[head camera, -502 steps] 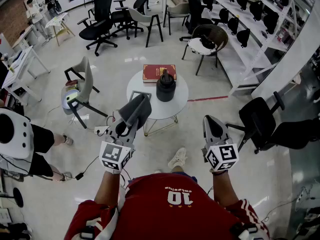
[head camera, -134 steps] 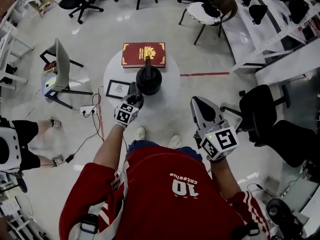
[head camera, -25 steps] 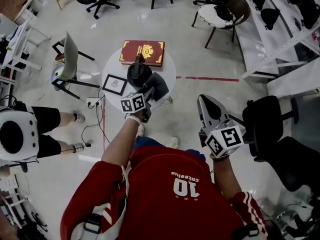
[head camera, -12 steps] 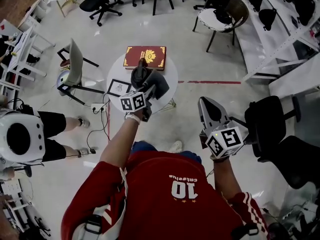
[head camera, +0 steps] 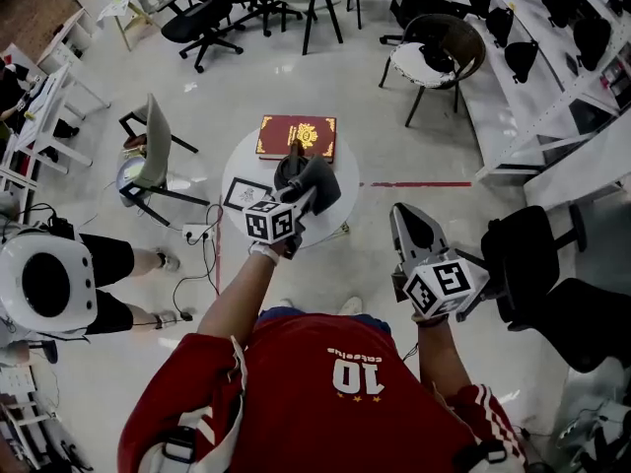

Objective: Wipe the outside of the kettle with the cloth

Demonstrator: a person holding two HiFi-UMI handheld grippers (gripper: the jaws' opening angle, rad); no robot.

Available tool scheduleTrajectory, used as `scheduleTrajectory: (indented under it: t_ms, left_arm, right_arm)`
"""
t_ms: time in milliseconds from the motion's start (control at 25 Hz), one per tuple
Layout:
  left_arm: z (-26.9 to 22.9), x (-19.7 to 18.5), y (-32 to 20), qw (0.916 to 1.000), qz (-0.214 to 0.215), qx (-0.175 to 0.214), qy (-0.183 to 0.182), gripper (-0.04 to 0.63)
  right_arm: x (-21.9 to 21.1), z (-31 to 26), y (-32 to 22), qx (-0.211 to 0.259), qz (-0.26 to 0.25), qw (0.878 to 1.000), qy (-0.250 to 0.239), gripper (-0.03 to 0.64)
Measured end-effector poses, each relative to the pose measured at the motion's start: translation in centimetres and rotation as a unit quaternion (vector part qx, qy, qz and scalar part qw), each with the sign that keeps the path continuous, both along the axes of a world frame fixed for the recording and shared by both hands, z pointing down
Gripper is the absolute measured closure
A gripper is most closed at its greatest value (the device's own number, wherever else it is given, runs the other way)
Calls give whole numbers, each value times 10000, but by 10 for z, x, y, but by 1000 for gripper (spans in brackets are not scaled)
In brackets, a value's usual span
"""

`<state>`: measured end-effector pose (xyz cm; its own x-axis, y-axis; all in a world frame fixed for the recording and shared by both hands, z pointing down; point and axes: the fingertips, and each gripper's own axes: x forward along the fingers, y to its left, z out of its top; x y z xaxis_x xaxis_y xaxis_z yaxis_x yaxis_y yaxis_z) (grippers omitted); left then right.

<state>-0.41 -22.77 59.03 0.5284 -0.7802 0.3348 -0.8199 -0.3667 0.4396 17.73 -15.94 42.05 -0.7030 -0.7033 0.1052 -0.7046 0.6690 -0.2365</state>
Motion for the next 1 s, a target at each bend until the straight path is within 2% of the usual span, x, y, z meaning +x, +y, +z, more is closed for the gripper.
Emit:
scheduleTrajectory:
  t_ms: [160, 360, 640, 840, 1000]
  left_arm:
    - [-33, -14, 12, 9983, 252, 391, -363, 551]
    - [-80, -42, 35, 9919, 414, 918, -776, 551]
    - [-147, -77, 79, 9704, 604, 1609, -1698, 551]
    - [-204, -88, 111, 9581, 605, 2104, -1848, 551]
    - [-234, -100, 130, 9517, 459, 2370, -1898, 551]
  right_arm:
    - [-24, -10, 4, 106, -22, 9999, 40, 601]
    - [-54, -28, 16, 246, -45, 9997, 77, 600]
    - [-88, -42, 28, 376, -92, 9992, 117, 600]
    - [-98, -56, 33, 514, -53, 9986, 133, 601]
    - [-106, -68, 37, 683, -43, 9975, 177, 601]
